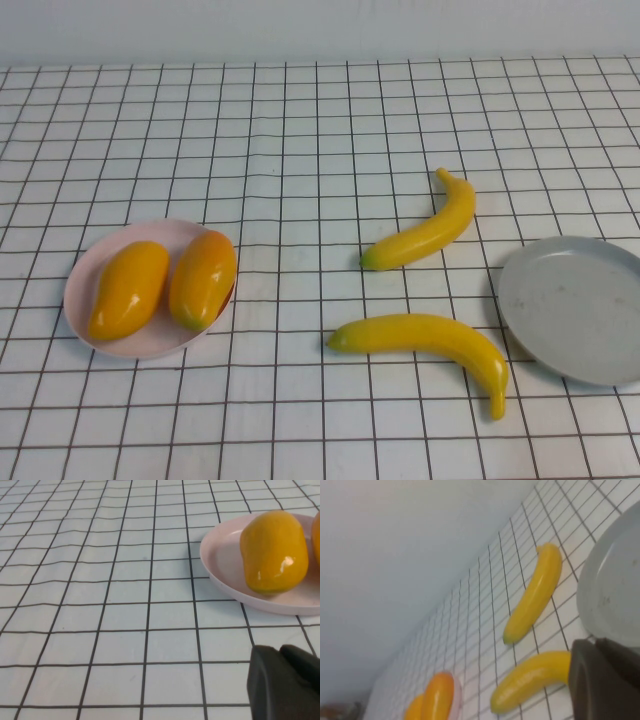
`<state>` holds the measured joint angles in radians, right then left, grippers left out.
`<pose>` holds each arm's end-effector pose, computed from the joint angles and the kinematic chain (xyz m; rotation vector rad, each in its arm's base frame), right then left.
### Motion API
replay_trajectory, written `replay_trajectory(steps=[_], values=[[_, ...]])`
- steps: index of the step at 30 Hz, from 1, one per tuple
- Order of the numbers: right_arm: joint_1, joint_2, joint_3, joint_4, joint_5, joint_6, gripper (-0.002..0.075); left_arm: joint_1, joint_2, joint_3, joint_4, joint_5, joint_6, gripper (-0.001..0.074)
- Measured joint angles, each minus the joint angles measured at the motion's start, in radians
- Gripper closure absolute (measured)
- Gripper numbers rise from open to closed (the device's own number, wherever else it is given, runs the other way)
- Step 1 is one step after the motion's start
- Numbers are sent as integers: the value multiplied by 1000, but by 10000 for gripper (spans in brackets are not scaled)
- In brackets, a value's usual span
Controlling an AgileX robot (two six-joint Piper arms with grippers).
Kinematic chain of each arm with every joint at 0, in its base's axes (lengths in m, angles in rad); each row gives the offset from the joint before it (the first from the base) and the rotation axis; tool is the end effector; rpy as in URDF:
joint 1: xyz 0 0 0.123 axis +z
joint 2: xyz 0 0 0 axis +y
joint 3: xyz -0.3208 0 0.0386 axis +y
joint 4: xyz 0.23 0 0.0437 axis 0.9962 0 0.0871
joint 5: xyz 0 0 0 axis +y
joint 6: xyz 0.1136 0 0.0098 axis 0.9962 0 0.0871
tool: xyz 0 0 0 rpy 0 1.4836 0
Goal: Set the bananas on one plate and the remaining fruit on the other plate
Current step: Put another type of fruit in the right plate
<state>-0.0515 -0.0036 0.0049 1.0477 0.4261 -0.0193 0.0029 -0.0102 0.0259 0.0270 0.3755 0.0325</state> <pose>0.0166 0.0401 0.1892 0.6343 1.6891 0.9943 0.0182 0.0012 0.1642 0.0445 1.8744 0.0509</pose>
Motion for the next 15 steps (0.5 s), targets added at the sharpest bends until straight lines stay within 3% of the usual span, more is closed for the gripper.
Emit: replay_trajectory(steps=[8,15], values=[[0,232,-396,-420,281,-57,743,0,0,0,0,0,0,735],[0,382,-569,-457,205,-105,742,0,0,0,0,0,0,735]])
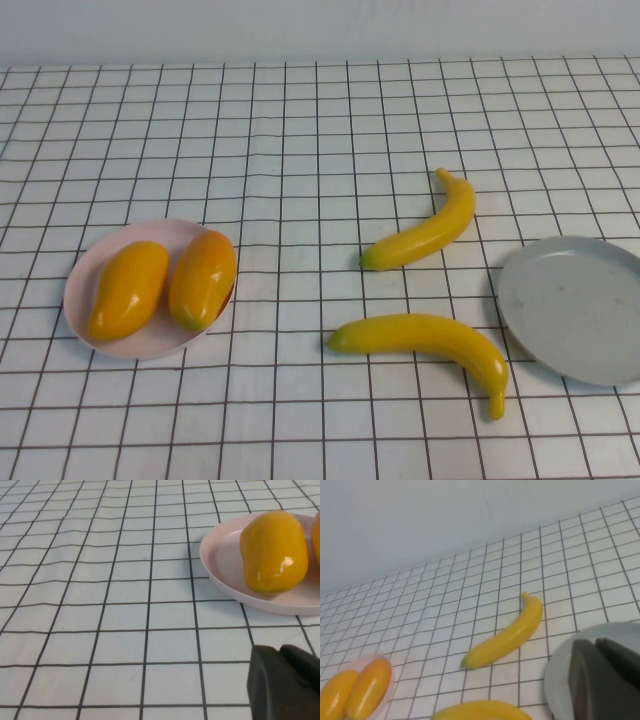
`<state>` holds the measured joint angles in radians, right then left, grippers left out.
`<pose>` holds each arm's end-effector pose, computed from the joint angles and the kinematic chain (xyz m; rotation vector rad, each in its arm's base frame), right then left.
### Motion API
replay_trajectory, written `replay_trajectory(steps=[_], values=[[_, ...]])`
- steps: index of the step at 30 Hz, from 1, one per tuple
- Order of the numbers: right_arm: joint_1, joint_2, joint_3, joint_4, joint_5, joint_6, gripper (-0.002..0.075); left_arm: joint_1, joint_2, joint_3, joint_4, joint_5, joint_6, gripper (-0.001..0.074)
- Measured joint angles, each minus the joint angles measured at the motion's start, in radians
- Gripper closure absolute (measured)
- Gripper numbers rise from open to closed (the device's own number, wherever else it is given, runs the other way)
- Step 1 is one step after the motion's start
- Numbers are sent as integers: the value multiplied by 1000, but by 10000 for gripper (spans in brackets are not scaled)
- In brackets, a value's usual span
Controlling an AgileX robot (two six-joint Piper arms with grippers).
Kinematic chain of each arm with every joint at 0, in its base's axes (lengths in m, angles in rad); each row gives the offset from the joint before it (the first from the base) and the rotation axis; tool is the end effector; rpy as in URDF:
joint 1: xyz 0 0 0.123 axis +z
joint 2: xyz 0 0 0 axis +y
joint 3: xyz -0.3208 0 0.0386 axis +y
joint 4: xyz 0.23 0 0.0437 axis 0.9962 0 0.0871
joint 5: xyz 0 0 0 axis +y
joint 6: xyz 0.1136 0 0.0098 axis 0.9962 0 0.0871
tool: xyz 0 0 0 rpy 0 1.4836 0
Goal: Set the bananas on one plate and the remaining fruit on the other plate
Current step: Put another type of fruit in the right plate
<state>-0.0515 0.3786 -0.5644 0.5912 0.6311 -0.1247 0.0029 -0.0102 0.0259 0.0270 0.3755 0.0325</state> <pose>0.0397 0.0356 0.3338 0.1562 1.8542 0.5317 0.0182 0.0012 0.1642 0.0445 1.8744 0.0509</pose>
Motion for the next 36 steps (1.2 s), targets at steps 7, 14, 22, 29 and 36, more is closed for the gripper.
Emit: replay_trajectory(steps=[7,14,22,29,36], values=[[0,218,-58,-105,150,-83,742,0,0,0,0,0,-2,735],[43,570,-286,-147,356,-136,742,0,0,0,0,0,-2,735],[328,937,-549,-358,437,-135,725,0,0,0,0,0,-2,735],[501,1205,-725,-560,492,-135,356,0,0,0,0,0,-2,735],[579,1409,-904,-645,530,-163,159,0,0,0,0,0,-2,735]])
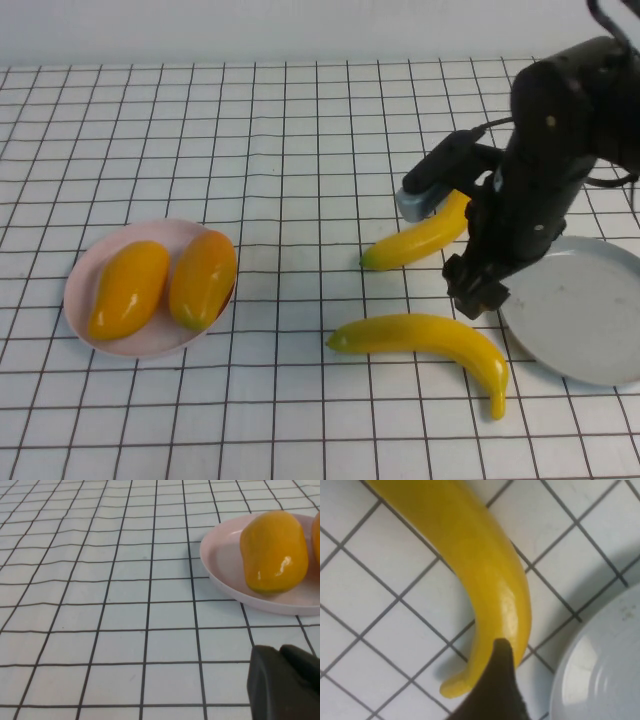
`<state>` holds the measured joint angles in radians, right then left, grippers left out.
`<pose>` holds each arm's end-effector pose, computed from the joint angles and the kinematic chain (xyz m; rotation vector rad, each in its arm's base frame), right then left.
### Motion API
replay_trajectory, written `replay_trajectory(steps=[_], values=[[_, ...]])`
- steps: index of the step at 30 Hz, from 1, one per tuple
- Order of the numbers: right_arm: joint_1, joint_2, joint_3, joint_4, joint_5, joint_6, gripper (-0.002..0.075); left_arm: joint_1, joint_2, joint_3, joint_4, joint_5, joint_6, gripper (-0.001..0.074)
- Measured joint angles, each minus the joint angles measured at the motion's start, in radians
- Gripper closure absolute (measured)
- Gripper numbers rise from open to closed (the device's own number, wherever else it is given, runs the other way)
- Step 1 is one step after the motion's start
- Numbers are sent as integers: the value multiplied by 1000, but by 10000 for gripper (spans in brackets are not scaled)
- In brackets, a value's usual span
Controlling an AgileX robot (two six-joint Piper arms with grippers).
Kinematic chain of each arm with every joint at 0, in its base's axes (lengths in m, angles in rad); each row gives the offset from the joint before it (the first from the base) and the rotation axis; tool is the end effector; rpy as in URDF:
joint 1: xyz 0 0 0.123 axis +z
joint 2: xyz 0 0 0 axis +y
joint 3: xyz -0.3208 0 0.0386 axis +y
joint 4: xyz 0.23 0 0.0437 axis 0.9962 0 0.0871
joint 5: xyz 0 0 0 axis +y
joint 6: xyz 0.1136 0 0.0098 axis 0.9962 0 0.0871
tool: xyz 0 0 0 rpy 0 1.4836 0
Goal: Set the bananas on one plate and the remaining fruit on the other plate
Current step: Put another type of fruit in the right plate
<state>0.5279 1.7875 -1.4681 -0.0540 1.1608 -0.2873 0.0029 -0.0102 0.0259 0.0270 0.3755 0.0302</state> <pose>0.3128 0.1759 0.2852 -1.1960 2.7061 -0.0439 0.0182 0.0012 0.1642 0.0423 1.8745 0.0494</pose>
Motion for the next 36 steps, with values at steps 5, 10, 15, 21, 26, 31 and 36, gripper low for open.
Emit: replay_trajectory(steps=[5,10,15,21,26,31,36], values=[[18,109,-109,22,46,-100,159,0,0,0,0,0,0,736],[24,193,-174,88,50,-216,159,0,0,0,0,0,0,736],[25,235,-179,154,52,-303,160,0,0,0,0,0,0,736],[26,260,-182,154,54,-330,186,0,-1,0,0,0,0,736],[31,284,-182,154,54,-335,190,0,-1,0,0,0,0,736],[43,307,-182,150,48,-336,238,0,-1,0,0,0,0,736],[75,313,-192,139,34,-328,402,0,-1,0,0,0,0,736]])
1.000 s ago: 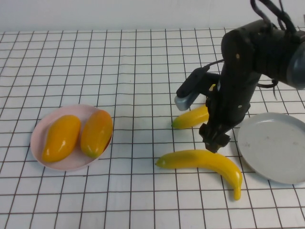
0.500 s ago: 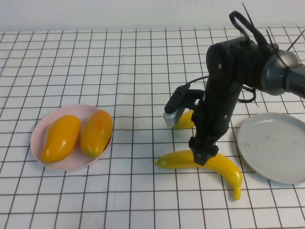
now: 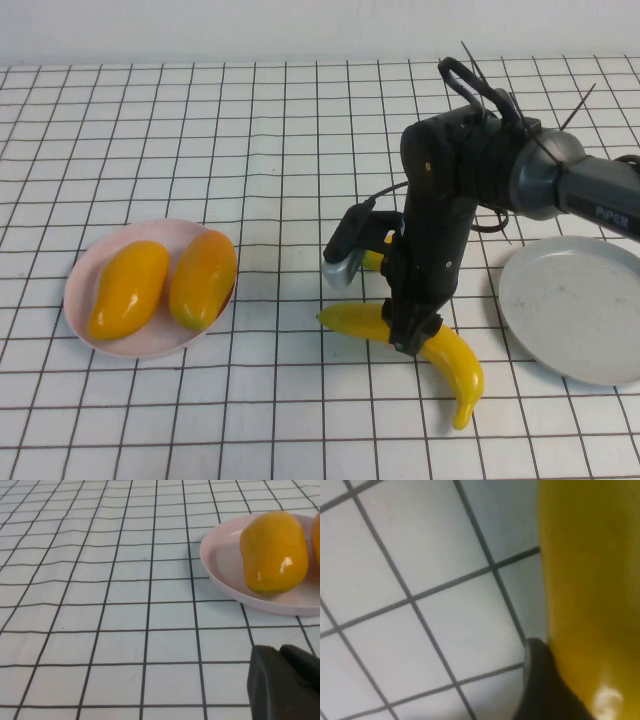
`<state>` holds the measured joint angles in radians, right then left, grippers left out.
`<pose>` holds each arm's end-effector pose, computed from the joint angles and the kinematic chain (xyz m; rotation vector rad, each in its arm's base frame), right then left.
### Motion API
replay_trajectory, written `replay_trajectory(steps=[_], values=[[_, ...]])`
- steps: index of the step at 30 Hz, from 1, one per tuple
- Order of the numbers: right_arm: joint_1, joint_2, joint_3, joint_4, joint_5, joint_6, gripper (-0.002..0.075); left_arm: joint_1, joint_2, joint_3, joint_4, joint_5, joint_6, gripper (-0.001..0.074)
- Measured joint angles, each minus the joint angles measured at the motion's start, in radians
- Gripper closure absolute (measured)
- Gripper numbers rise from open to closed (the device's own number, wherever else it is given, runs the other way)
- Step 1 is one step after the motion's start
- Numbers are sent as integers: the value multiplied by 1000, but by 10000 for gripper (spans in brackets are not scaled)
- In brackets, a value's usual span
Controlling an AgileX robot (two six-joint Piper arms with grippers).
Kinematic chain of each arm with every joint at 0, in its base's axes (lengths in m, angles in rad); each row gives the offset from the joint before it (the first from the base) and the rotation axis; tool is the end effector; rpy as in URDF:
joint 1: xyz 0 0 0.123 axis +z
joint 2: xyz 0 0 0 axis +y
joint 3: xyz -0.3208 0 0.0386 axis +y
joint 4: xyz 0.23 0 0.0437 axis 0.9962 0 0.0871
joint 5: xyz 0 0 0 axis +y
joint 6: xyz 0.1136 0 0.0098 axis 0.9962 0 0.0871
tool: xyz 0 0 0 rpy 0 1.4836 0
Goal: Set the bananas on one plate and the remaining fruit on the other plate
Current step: Put another type of fruit in the right plate
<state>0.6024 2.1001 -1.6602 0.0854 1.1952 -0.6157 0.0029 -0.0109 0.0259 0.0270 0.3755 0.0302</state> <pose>0.3448 0.2481 0.2084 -1.7434 2.5823 0.1241 0.0182 0.0012 0.1642 0.0423 1.8738 0.0494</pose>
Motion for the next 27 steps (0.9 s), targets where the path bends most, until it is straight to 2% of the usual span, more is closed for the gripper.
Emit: replay_trajectory(steps=[5,10,14,19,23,27], values=[[7,-30,-42,-57,13,175,402,0,0,0,0,0,0,736],[-19,-204,14,-124,13,406,402,0,0,0,0,0,0,736],[-127,-335,137,-150,-9,489,402,0,0,0,0,0,0,736],[-326,-334,241,-183,-31,507,402,0,0,0,0,0,0,736],[-405,-295,253,-198,-73,511,402,0,0,0,0,0,0,736],[-424,-247,253,-194,-120,520,386,0,0,0,0,0,0,736]])
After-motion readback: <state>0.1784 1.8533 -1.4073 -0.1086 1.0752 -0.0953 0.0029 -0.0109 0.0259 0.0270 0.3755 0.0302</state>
